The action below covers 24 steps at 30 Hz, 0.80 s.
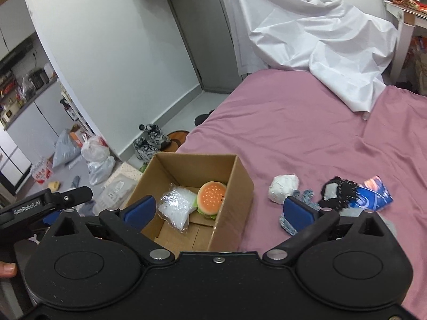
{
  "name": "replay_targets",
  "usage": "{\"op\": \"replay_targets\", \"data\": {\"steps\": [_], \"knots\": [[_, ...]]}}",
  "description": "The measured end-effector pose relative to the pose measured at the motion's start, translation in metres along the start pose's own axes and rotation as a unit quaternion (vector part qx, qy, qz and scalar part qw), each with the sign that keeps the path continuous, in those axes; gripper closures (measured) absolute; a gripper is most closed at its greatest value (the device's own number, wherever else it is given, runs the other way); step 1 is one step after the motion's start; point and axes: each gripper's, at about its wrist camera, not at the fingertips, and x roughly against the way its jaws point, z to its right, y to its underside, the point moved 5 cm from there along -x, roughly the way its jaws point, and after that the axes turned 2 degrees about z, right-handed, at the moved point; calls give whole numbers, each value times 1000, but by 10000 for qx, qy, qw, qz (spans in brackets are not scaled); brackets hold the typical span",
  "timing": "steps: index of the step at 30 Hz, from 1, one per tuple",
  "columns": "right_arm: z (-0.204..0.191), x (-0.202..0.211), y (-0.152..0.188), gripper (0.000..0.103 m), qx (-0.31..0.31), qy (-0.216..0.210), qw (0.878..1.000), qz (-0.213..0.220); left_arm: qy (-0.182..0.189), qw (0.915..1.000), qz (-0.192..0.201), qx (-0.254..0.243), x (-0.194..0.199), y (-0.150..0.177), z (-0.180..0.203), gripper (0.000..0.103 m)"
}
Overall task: Organize soft objects
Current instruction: 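Open both tools to release the bag and burger inside the box, then move the right tool to the grey fluffy plush and grasp it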
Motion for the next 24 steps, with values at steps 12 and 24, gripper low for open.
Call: {"op": "replay_targets", "data": {"steps": [12,24], "knots": [[30,47,19,0,-307,17,9995,123,152,9993,-115,-325,36,8,27,11],[69,86,34,0,-646,199,9975,206,471,9923,-261,-1112,49,24,78,11]]}}
